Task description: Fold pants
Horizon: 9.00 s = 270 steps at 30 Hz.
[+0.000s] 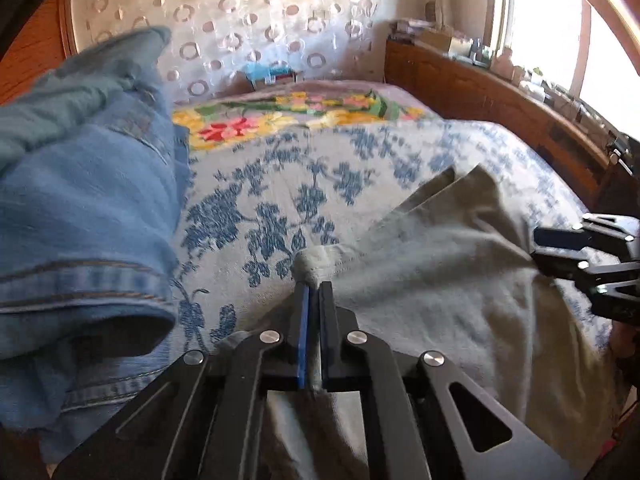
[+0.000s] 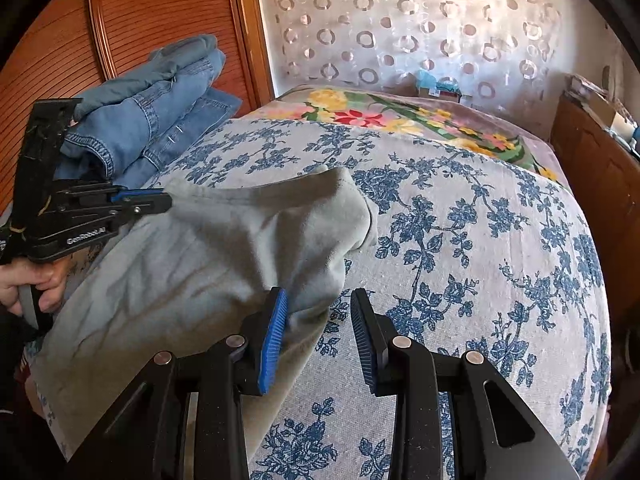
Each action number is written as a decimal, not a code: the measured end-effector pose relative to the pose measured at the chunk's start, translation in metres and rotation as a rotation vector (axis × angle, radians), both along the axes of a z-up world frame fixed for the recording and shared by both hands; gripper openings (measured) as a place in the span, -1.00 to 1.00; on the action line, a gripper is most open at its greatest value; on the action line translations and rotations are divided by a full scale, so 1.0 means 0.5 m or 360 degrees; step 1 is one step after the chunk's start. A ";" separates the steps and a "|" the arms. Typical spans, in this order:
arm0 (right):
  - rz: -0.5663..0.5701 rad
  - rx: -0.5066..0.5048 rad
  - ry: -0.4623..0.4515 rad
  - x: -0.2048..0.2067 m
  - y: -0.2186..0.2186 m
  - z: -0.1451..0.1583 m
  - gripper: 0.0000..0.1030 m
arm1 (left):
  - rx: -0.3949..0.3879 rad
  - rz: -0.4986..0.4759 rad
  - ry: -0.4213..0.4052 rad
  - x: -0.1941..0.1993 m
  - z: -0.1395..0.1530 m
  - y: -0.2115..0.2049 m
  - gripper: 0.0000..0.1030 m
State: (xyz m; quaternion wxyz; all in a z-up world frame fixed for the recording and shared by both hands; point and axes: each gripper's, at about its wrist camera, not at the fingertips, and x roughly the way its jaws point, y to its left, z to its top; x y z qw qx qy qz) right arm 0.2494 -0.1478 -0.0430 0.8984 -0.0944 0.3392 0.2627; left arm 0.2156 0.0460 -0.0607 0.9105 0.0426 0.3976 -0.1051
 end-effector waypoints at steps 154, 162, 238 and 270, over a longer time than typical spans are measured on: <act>0.0007 0.0187 0.0125 -0.395 -0.028 -0.039 -0.25 | -0.0201 -0.0075 0.0063 -0.442 -0.039 0.019 -0.28; 0.0018 0.0195 0.0132 -0.393 -0.028 -0.042 -0.25 | -0.0206 -0.0135 0.0043 -0.452 -0.038 0.006 -0.70; -0.0132 0.0171 -0.0089 -0.076 0.078 0.065 -0.75 | -0.0089 0.0004 -0.0189 -0.152 0.085 0.032 -0.20; -0.0133 0.0165 -0.0043 -0.244 -0.012 0.004 -0.11 | -0.0084 -0.0197 -0.0007 -0.255 0.003 -0.018 -0.67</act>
